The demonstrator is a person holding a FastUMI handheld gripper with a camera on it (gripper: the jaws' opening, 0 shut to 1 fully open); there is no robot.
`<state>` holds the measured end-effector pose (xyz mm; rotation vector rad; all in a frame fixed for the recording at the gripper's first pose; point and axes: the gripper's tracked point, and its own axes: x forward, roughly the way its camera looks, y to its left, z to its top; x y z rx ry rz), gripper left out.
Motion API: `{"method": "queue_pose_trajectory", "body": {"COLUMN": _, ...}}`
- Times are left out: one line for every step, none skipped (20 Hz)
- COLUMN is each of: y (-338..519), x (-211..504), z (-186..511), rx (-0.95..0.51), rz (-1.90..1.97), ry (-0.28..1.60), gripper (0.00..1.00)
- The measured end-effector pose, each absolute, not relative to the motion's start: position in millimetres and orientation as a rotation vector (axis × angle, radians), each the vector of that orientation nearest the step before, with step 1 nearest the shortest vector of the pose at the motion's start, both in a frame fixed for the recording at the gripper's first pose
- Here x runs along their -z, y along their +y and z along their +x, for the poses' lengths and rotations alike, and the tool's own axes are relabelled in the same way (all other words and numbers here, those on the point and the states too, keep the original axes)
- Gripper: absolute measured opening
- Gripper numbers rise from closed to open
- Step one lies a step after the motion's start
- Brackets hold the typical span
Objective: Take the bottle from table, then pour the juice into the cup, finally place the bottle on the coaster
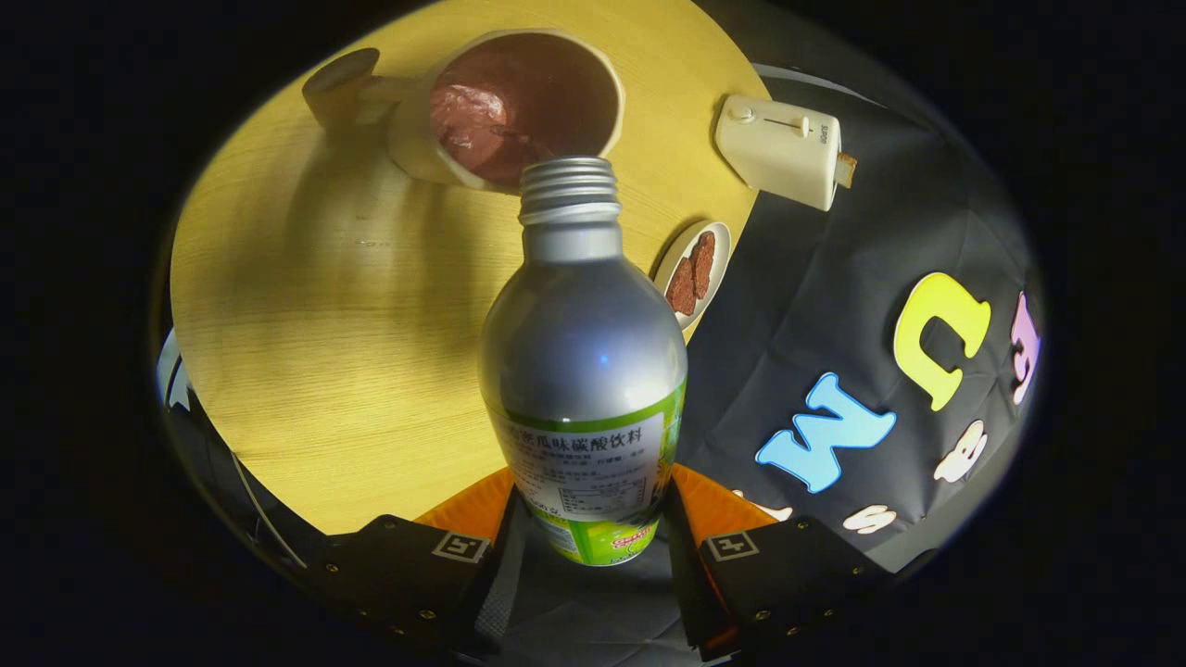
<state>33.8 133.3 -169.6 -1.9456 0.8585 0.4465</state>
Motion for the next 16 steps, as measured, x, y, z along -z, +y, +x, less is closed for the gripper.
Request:
{"method": "queue_pose_trajectory", "body": {"y": 134, "x": 169, "z": 35, "rx": -0.447, "rz": -1.952, "ry": 0.860, "gripper": 0.70}}
{"method": "queue_pose_trajectory", "body": {"y": 134, "x": 168, "z": 35, "rx": -0.447, "rz": -1.957, "ry": 0.863, "gripper": 0.70}}
{"method": "queue_pose_trajectory", "body": {"y": 135, "x": 168, "z": 34, "rx": -0.448, "rz": -1.960, "ry": 0.869, "gripper": 0.70}}
{"method": "queue_pose_trajectory", "body": {"y": 135, "x": 168, "z": 33, "rx": -0.448, "rz": -1.964, "ry": 0.874, "gripper": 0.70}}
{"method": "queue_pose_trajectory", "body": {"y": 135, "x": 167, "z": 33, "rx": -0.448, "rz": -1.968, "ry": 0.882, "gripper": 0.70}}
{"method": "queue_pose_trajectory", "body": {"y": 135, "x": 167, "z": 34, "rx": -0.450, "rz": -1.976, "ry": 0.889, "gripper": 0.70}}
{"method": "queue_pose_trajectory", "body": {"y": 136, "x": 166, "z": 34, "rx": -0.452, "rz": -1.986, "ry": 0.890, "gripper": 0.70}}
{"method": "queue_pose_trajectory", "body": {"y": 137, "x": 165, "z": 34, "rx": -0.454, "rz": -1.993, "ry": 0.893, "gripper": 0.70}}
{"method": "queue_pose_trajectory", "body": {"y": 139, "x": 164, "z": 34, "rx": -0.456, "rz": -1.998, "ry": 0.895, "gripper": 0.70}}
{"method": "queue_pose_trajectory", "body": {"y": 140, "x": 163, "z": 34, "rx": -0.455, "rz": -2.001, "ry": 0.899, "gripper": 0.70}}
{"method": "queue_pose_trajectory", "body": {"y": 141, "x": 163, "z": 33, "rx": -0.457, "rz": -2.005, "ry": 0.903, "gripper": 0.70}}
{"method": "queue_pose_trajectory", "body": {"y": 142, "x": 164, "z": 32, "rx": -0.461, "rz": -2.007, "ry": 0.910, "gripper": 0.70}}
{"method": "queue_pose_trajectory", "body": {"y": 144, "x": 163, "z": 31, "rx": -0.463, "rz": -2.009, "ry": 0.917, "gripper": 0.70}}
{"method": "queue_pose_trajectory", "body": {"y": 145, "x": 163, "z": 28, "rx": -0.466, "rz": -2.013, "ry": 0.927, "gripper": 0.70}}
{"method": "queue_pose_trajectory", "body": {"y": 146, "x": 162, "z": 28, "rx": -0.469, "rz": -2.017, "ry": 0.934, "gripper": 0.70}}
{"method": "queue_pose_trajectory", "body": {"y": 146, "x": 162, "z": 28, "rx": -0.471, "rz": -2.022, "ry": 0.940, "gripper": 0.70}}
